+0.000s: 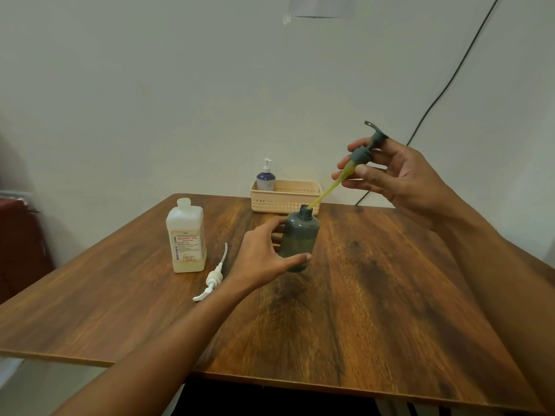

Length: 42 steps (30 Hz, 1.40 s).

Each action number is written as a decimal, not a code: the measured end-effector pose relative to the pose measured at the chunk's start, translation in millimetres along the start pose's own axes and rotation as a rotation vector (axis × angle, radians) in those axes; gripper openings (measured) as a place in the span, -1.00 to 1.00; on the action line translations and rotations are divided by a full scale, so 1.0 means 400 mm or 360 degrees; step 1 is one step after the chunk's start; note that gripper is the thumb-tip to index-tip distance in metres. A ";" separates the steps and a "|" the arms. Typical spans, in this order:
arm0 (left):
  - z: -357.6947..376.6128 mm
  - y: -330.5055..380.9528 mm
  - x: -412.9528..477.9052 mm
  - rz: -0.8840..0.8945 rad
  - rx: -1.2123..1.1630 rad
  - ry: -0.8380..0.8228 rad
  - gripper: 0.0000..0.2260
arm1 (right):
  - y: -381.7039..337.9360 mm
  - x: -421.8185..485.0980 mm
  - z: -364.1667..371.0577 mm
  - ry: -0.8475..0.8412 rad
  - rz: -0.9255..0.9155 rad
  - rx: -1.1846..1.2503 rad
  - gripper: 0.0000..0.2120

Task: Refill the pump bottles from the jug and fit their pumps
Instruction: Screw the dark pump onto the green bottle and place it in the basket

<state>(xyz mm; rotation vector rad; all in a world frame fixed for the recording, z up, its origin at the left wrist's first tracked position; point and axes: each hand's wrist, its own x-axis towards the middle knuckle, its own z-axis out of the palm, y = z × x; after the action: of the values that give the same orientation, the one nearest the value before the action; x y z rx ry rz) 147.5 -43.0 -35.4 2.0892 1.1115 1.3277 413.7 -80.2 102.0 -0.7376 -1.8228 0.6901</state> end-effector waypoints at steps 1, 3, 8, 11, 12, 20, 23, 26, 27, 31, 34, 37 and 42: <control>0.000 0.002 -0.001 0.0001 -0.0001 -0.0002 -0.27 | 0.002 0.001 0.003 -0.0009 0.0022 -0.0005 -0.65; 0.001 0.006 -0.001 0.0001 -0.0005 -0.0009 -0.27 | 0.008 0.004 0.010 -0.0033 0.0080 -0.0029 -0.64; 0.004 0.013 -0.002 0.0011 -0.0009 -0.0013 -0.27 | 0.033 0.016 0.032 -0.0142 0.0149 -0.0271 -0.65; 0.003 0.012 -0.002 0.0019 0.0003 -0.0021 -0.26 | 0.045 0.019 0.045 -0.0172 0.0170 -0.0428 -0.63; 0.002 0.011 -0.001 0.0025 0.0006 -0.0026 -0.26 | 0.049 0.020 0.049 -0.0185 0.0177 -0.0473 -0.64; 0.003 0.004 -0.008 0.0058 0.0024 -0.0055 -0.28 | 0.066 0.031 0.069 -0.0280 0.0240 -0.0658 -0.69; 0.007 0.006 -0.010 0.0070 0.0029 -0.0048 -0.28 | 0.071 0.029 0.074 -0.0311 0.0240 -0.0633 -0.68; 0.007 0.009 -0.010 0.0074 0.0027 -0.0044 -0.28 | 0.076 0.029 0.075 -0.0316 0.0240 -0.0608 -0.67; 0.007 0.010 -0.010 0.0074 0.0027 -0.0046 -0.28 | 0.077 0.030 0.074 -0.0314 0.0240 -0.0603 -0.67; 0.010 0.014 -0.013 0.0083 0.0023 -0.0043 -0.29 | 0.085 0.034 0.076 -0.0356 0.0266 -0.0597 -0.68; 0.010 0.015 -0.015 0.0088 0.0014 -0.0041 -0.29 | 0.094 0.038 0.077 -0.0379 0.0278 -0.0575 -0.69; 0.006 0.015 -0.016 0.0097 0.0012 -0.0040 -0.30 | 0.099 0.044 0.076 -0.0400 0.0262 -0.0586 -0.69; 0.005 0.009 -0.022 0.0108 0.0027 -0.0052 -0.30 | 0.105 0.041 0.080 -0.0373 0.0303 -0.0536 -0.68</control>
<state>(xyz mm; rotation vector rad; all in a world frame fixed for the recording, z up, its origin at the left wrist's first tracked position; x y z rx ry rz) 148.8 -52.2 -38.8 2.1710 1.0505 1.3148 386.0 -44.6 69.9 -1.1008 -2.1320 0.6180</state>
